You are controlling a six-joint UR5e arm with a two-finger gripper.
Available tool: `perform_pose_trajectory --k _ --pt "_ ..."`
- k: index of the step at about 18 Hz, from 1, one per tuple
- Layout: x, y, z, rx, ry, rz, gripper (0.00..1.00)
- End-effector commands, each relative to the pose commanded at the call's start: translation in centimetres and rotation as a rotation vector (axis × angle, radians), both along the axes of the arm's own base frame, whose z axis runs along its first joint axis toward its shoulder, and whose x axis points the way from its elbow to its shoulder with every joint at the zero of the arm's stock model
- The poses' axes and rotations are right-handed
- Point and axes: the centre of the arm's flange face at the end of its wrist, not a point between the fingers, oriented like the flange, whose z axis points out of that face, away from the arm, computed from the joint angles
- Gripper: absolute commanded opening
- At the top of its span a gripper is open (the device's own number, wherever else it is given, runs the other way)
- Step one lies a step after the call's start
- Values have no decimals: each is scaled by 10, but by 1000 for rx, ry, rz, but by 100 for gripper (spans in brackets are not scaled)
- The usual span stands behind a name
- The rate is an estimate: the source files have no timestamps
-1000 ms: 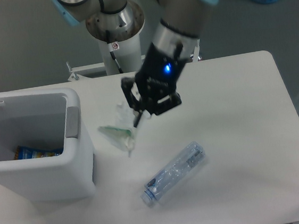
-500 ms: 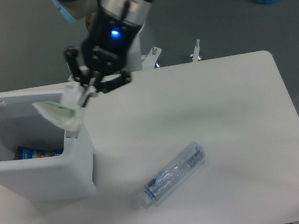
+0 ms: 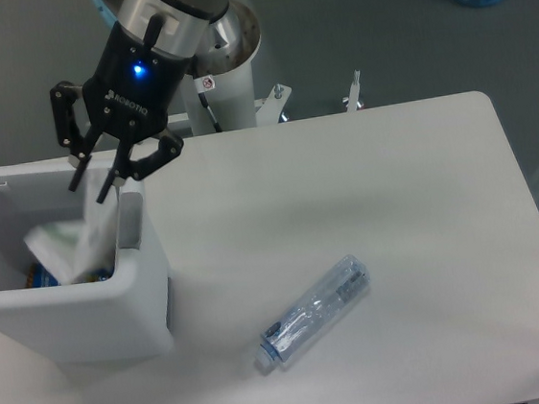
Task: Place the trash in the trash can
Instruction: 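Open the gripper to drop the paper into the bin, then move the gripper down over the clear plastic water bottle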
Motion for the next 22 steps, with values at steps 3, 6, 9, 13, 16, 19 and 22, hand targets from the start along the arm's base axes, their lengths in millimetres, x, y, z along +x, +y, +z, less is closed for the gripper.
perform_pose_trajectory --k 3,6,9,13,16,19,22 --pt "-33 10 -23 3 6 23 95" --pt "-91 4 -52 -9 2 97 98" --pt "-127 -10 -76 -86 118 104 99" --pt "-177 -6 -125 -308 322 76 100" --pt "-193 11 -147 -324 354 67 100" --pt "-202 22 -172 -330 384 52 100" --pt "-195 41 -214 -391 388 -21 100"
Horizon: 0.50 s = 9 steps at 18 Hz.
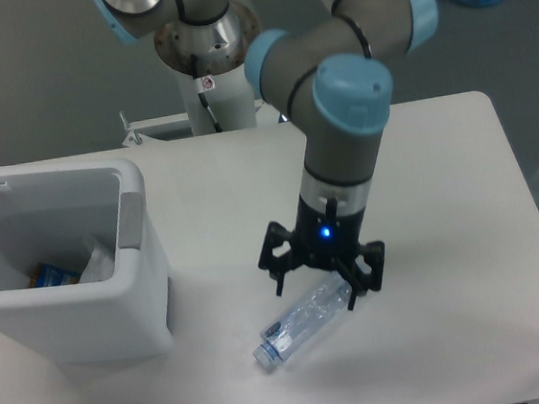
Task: Place the trash in the trash can
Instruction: 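Move the gripper down over the clear plastic water bottle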
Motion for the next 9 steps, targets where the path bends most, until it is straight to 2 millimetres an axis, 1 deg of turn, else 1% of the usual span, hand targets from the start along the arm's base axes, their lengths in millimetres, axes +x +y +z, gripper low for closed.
perform_pose_trajectory --k 1,2,3,4,6,9 --pt "0 3 -13 -17 -12 -14 100" --pt "6 11 -21 -25 -16 -38 100" --pt "11 16 -35 -42 -24 -65 100" --pt "13 18 -38 -59 -14 -81 100" --pt "29 28 -41 -97 10 -114 100" --pt "40 37 -57 -115 -6 -137 100"
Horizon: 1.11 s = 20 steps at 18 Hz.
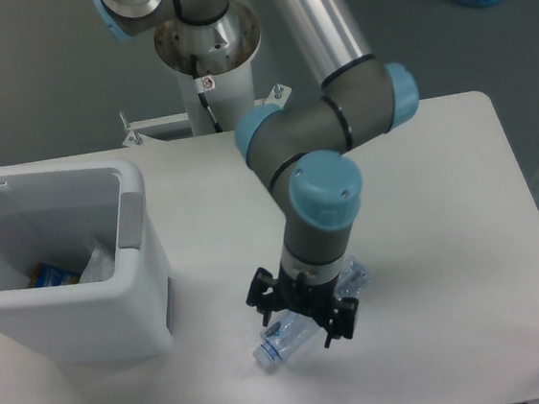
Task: Place the trash in the trash can
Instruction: 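Move the gripper down over the clear plastic water bottle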
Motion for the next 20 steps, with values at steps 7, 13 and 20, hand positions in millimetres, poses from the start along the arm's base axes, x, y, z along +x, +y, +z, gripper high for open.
perform_pose_trajectory --k 7,13,20 --pt "14 22 -23 -44 33 -48 100" --pt "34 38 -61 -153 87 -99 99" --pt "34 44 -77 -165 78 -106 85"
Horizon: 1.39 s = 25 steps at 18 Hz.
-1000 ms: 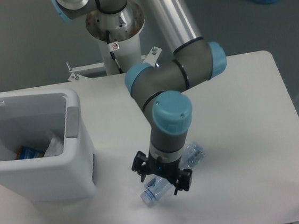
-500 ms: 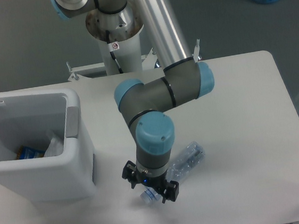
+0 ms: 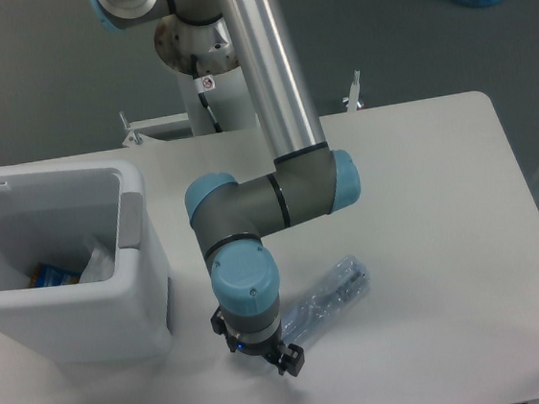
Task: Place the trash in the trash can
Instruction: 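Move the gripper down over the clear plastic water bottle, then close the gripper around the bottle's cap end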
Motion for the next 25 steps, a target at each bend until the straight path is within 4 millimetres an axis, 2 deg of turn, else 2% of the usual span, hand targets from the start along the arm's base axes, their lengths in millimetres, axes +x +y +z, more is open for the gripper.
perform_pose_trajectory --k 1,3,7,11,12,16,18,25 --pt "0 1 -4 -4 -3 0 84" --pt "-1 1 -8 -8 -7 2 73" --pt "-1 1 -8 -8 -9 1 36" --pt "0 1 -8 -8 -10 1 3" --pt "0 1 -7 -4 -9 -2 0" --pt "-13 1 7 20 5 12 0" --pt "-28 -6 19 39 13 35 0" --pt "-54 -34 117 297 -83 96 0"
